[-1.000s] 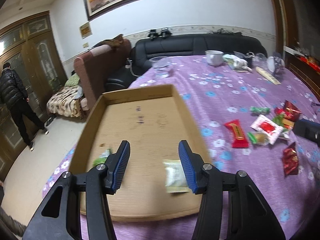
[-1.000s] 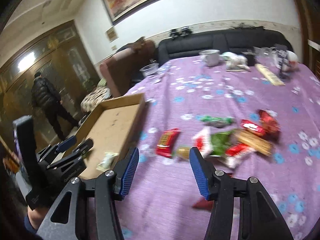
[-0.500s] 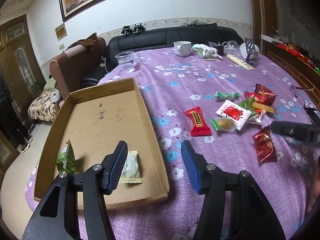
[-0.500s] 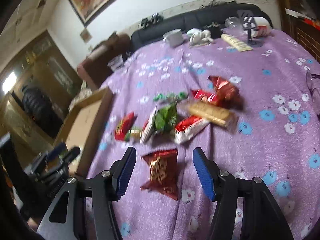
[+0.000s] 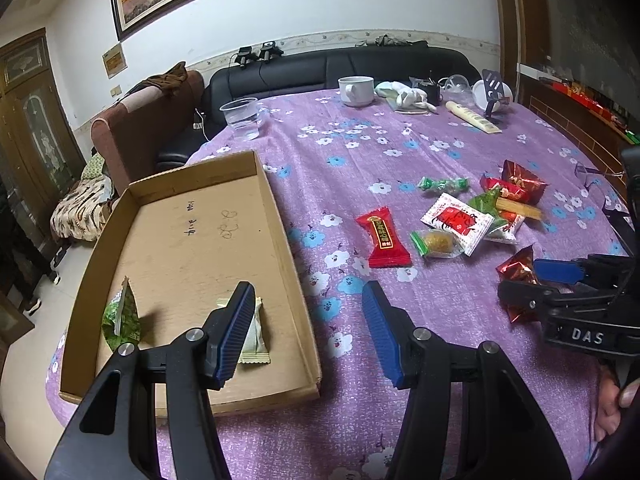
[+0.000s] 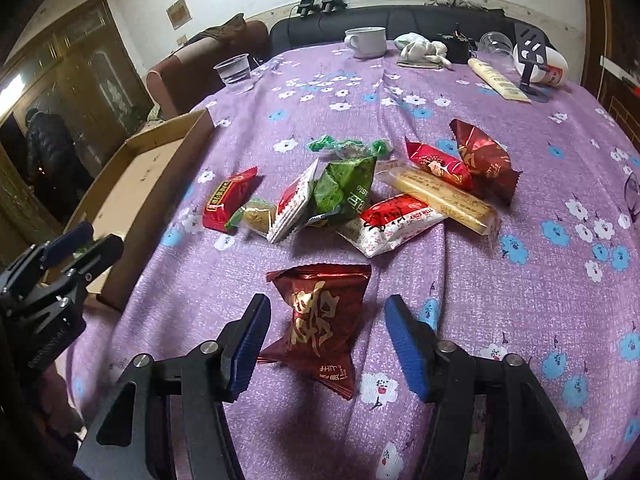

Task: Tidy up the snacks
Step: 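Move both grippers back to the snacks on the table, then grasp the dark red chip bag with the right gripper while the left gripper grasps the red candy packet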

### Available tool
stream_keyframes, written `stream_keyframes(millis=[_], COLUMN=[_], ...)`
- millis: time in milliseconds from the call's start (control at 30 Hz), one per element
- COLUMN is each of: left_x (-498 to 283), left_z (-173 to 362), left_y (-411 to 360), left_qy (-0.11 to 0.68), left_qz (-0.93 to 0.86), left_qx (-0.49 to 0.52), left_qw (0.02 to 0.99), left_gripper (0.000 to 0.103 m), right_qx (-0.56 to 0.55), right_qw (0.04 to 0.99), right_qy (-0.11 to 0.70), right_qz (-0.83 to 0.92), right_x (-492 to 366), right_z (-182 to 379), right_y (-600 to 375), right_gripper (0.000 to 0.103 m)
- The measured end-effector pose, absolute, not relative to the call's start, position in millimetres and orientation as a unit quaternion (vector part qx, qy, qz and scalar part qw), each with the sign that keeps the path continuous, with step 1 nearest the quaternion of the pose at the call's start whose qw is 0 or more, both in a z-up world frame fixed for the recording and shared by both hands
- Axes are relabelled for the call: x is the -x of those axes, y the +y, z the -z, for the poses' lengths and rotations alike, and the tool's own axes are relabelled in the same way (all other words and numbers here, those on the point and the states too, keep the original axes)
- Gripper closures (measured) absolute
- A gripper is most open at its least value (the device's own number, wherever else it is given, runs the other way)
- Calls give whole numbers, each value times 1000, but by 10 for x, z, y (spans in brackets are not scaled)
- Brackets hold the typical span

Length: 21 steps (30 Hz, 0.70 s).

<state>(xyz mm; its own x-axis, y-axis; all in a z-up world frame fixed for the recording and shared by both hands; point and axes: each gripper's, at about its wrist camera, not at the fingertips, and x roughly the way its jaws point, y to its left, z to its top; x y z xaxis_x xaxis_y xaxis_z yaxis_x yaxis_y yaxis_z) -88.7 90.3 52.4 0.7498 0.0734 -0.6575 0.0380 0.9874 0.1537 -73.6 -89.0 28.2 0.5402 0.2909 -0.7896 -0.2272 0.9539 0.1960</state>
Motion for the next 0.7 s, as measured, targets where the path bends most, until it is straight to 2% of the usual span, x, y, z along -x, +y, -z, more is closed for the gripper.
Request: stream_keyframes(millis=[67,700], left_x=[890,581], left_z=[-525,-605], left_y=[890,774], left_qy=[353,398], left_qz=[-9,42], left_qx=[-81,-31], left_qw=[932,916], left_gripper=[48,48], right_qx=[-40,-134], right_qw=[879,893], right_qy=[454,393], right_qz=[-144,-176], right_x=[728,801], right_z=[-280,-511], right_y=[-921,-1256], right_gripper=[64,67])
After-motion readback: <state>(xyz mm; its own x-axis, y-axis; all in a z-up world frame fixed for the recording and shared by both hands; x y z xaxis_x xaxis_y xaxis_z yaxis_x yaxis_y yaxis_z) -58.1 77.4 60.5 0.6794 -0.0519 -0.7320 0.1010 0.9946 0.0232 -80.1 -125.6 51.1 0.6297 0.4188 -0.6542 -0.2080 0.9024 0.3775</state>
